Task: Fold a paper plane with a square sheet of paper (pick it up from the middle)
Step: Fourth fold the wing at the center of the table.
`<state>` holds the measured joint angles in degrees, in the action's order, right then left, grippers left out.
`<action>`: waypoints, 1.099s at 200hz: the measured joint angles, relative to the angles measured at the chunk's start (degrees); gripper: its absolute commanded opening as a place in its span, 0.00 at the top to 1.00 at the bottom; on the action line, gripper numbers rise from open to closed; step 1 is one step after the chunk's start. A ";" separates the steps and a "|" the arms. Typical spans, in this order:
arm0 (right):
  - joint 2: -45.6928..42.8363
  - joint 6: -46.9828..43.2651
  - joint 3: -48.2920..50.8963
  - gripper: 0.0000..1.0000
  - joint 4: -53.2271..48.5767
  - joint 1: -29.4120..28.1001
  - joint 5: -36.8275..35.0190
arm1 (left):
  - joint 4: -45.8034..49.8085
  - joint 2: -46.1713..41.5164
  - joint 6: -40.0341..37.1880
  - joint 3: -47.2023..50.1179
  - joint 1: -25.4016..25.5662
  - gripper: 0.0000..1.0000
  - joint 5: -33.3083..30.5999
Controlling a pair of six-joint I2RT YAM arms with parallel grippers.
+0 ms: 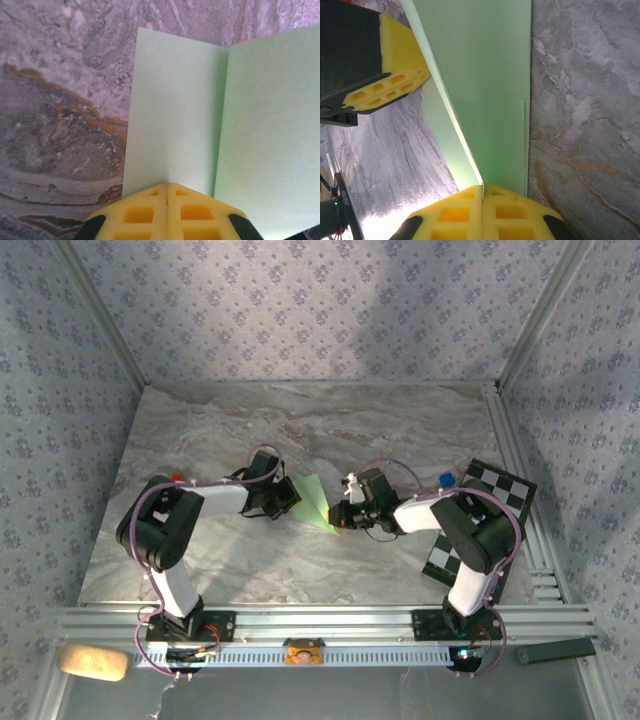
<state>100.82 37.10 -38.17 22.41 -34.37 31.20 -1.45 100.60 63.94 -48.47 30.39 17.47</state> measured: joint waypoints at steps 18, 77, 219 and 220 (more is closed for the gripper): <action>0.46 0.02 -0.02 1.00 0.35 0.15 0.96 | -0.04 0.00 -0.04 0.00 0.00 1.00 0.07; 1.01 0.02 -0.76 1.00 -0.55 0.63 2.29 | 1.62 -2.14 -3.58 0.00 0.09 0.92 -1.20; 2.45 1.51 -3.04 1.00 -3.80 2.05 5.88 | -6.93 1.42 -6.84 -3.15 3.13 0.95 5.25; 2.47 1.51 -3.06 1.00 -3.82 2.05 5.88 | -6.93 1.44 -6.80 -3.15 3.13 0.95 5.25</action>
<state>103.28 38.61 -41.23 18.59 -32.32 37.08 -8.38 102.04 57.14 -51.62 33.52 22.72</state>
